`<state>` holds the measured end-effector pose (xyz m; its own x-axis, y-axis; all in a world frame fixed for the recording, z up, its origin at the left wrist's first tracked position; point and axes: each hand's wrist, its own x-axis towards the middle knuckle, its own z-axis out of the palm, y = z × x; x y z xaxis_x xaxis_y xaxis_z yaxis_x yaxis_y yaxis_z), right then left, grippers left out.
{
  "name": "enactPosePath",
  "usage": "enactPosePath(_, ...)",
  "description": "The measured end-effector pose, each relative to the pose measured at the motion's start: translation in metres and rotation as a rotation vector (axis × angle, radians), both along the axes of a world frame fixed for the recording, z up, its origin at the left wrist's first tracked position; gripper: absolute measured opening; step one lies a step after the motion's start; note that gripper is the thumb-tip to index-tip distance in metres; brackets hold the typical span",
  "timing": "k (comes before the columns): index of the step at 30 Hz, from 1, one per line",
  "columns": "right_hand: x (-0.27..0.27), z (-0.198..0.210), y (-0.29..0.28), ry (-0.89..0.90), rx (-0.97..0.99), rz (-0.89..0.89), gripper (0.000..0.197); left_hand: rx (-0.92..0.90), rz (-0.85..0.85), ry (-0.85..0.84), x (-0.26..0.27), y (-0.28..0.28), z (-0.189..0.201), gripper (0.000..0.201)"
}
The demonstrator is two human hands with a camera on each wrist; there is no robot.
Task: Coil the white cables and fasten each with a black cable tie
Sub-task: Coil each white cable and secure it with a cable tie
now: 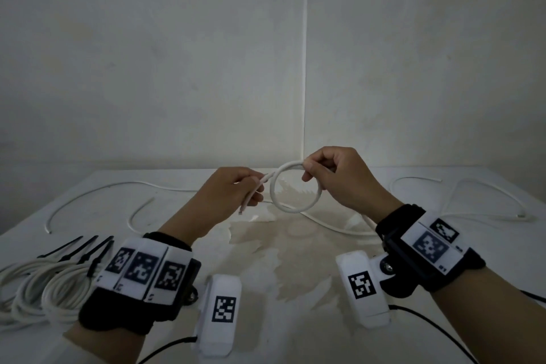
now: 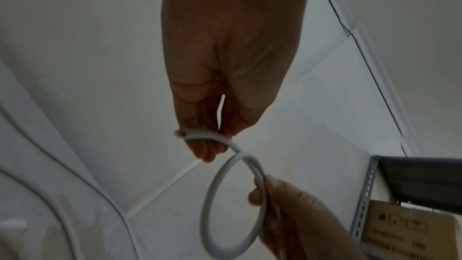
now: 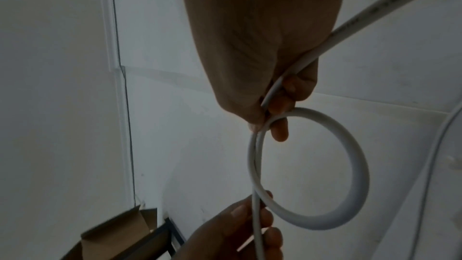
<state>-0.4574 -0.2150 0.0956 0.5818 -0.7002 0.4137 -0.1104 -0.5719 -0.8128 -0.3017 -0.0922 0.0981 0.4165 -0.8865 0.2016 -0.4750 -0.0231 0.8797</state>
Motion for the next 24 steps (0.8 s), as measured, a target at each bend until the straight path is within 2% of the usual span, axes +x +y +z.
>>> enactPosePath(6, -0.001, -0.003, 0.002, 0.01, 0.031, -0.006, 0.015, -0.1, -0.092, 0.324, 0.002, 0.01, 0.001, 0.02)
enactPosePath(10, -0.001, -0.001, 0.004, -0.01, 0.04, 0.005, 0.016, -0.096, -0.156, 0.488, -0.005, 0.009, -0.003, 0.02)
enactPosePath(12, -0.001, -0.001, 0.006, -0.039, 0.057, 0.003, 0.014, -0.098, -0.147, 0.459, -0.01, 0.006, -0.004, 0.018)
enactPosePath(16, -0.004, 0.002, 0.007, -0.081, 0.077, 0.009, 0.015, -0.124, -0.109, 0.248, -0.014, 0.001, -0.006, 0.028)
enactPosePath(21, -0.004, 0.003, 0.011, -0.083, 0.073, 0.022, 0.014, -0.132, -0.197, 0.32, -0.031, -0.001, -0.003, 0.02)
enactPosePath(24, -0.006, 0.003, 0.015, -0.121, 0.113, 0.026, 0.014, -0.166, -0.07, 0.19, -0.033, -0.006, -0.003, 0.019)
